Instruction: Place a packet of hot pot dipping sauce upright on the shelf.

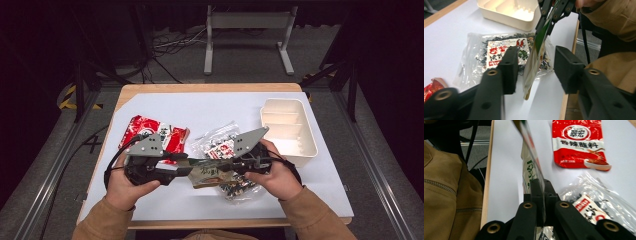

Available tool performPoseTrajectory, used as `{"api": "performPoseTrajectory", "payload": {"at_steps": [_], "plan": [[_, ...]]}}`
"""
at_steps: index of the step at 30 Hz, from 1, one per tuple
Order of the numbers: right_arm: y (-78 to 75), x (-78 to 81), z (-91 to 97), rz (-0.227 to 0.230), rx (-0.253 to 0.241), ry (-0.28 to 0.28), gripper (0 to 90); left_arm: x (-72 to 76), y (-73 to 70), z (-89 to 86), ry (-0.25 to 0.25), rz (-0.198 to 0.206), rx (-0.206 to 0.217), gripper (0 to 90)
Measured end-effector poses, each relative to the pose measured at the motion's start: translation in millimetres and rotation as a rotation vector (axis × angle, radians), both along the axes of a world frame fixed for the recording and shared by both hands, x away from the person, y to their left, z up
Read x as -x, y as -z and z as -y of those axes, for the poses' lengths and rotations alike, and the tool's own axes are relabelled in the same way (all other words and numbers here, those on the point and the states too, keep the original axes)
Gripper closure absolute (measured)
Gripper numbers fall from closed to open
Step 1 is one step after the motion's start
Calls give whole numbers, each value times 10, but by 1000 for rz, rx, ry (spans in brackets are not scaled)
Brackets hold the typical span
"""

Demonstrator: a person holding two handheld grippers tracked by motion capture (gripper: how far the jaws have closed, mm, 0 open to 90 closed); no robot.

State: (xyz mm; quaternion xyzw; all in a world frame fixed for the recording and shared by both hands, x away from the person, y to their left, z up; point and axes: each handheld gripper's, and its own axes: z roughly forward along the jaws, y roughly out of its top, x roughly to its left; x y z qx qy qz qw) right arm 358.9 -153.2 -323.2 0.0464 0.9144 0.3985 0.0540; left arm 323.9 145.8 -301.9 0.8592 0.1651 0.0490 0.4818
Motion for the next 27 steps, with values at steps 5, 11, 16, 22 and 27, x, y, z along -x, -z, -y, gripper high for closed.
{"api": "performPoseTrajectory", "payload": {"at_steps": [5,11,16,22,27], "plan": [[-103,-53,144,4,-12,21,899,-24,43,-103,-31,8,12,451],[-232,-120,293,32,-13,47,899,-60,86,-213,-71,7,21,430],[-315,-175,393,61,0,74,899,-82,122,-239,-84,1,18,400],[-432,-280,571,92,-14,109,899,-133,194,-270,-106,-10,4,386],[-510,-346,696,111,-22,142,899,-188,252,-323,-124,-4,-7,380]]}}
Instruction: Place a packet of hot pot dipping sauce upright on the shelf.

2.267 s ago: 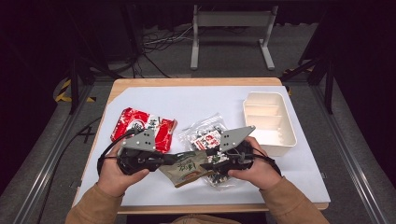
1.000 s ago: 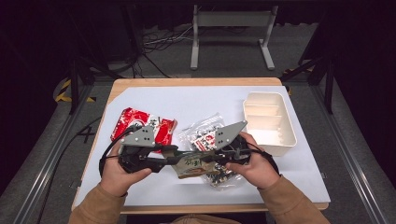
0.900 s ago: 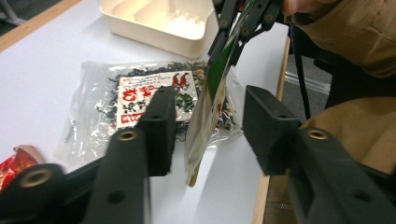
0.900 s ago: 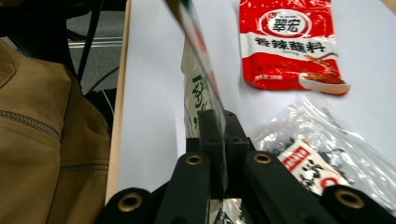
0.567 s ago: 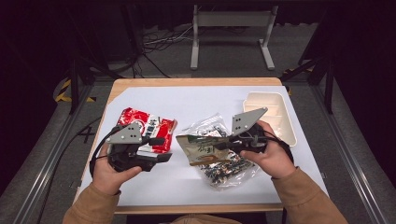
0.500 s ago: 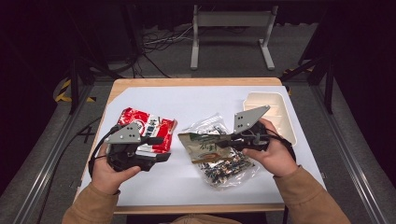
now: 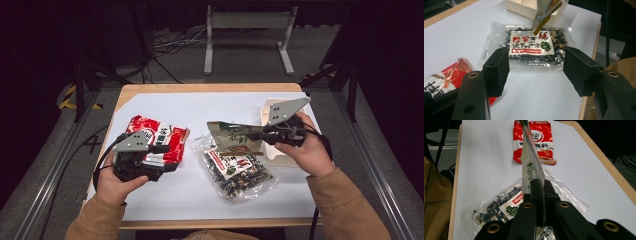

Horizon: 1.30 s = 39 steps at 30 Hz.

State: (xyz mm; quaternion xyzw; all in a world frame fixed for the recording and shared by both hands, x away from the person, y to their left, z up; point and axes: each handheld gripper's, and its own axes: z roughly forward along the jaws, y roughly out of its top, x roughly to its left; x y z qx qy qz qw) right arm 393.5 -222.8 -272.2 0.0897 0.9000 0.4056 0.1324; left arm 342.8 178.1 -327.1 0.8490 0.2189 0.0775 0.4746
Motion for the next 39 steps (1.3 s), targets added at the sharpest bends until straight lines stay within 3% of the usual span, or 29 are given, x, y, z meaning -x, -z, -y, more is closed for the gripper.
{"api": "performPoseTrajectory", "payload": {"at_steps": [11,18,24,39], "plan": [[-115,-172,277,22,-37,58,899,-74,127,-147,-58,-8,-2,375],[-178,-302,492,35,-80,103,898,-56,166,-226,-93,-12,-2,365],[-207,-392,611,47,-88,131,899,-51,187,-294,-124,-8,-2,356],[-260,-640,926,58,-125,226,899,-120,253,-406,-162,-14,14,342]]}}
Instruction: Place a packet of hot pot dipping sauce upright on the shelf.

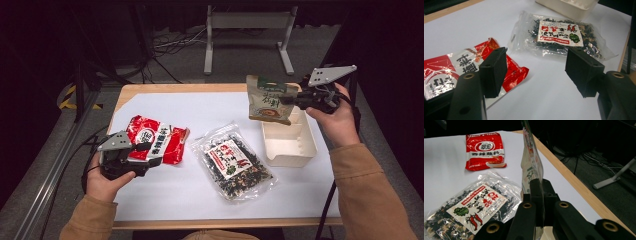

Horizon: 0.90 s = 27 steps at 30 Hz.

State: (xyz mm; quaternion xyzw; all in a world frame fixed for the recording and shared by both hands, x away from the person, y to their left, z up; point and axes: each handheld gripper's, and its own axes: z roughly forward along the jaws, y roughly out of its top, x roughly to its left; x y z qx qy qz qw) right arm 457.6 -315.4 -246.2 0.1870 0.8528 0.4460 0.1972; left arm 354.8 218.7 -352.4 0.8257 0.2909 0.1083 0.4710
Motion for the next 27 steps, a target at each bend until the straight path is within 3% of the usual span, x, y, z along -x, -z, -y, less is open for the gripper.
{"api": "performPoseTrajectory", "payload": {"at_steps": [12,18,22,27], "plan": [[17,-154,197,-9,-34,72,899,-30,33,-51,-36,-16,33,339],[52,-253,279,-26,-61,118,899,-56,51,-105,-82,-33,57,330],[76,-323,343,-34,-81,139,899,-74,64,-143,-94,-30,56,328],[112,-403,403,-23,-70,148,899,-78,73,-149,-103,-25,51,327]]}}
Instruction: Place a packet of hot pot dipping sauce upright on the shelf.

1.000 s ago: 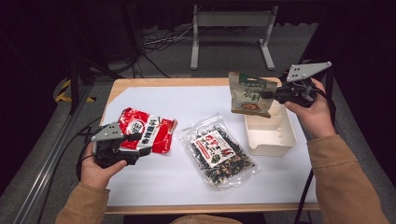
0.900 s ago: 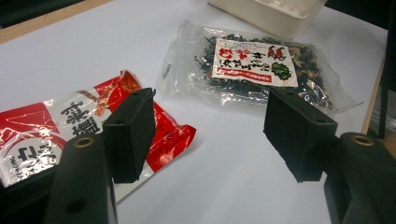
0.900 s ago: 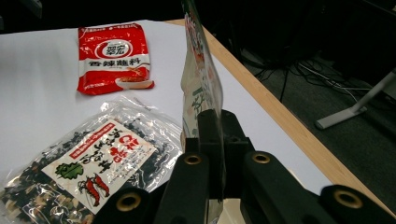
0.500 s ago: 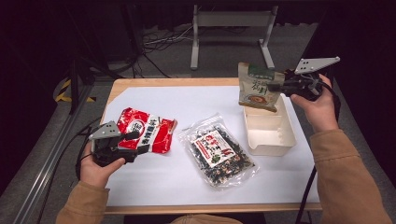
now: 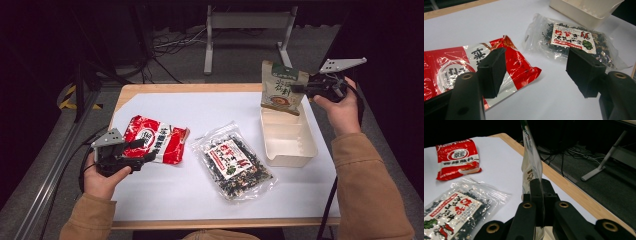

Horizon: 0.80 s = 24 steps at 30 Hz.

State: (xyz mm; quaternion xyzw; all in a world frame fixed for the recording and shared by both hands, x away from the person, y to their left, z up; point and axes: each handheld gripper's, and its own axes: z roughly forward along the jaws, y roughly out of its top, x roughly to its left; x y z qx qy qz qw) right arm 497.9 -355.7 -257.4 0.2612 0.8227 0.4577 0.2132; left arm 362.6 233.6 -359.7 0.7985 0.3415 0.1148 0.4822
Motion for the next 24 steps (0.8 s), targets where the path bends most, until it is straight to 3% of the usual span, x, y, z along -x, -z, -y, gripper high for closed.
{"api": "performPoseTrajectory", "payload": {"at_steps": [24], "plan": [[288,-351,117,-6,75,30,899,46,28,-45,-32,-15,-5,321]]}}
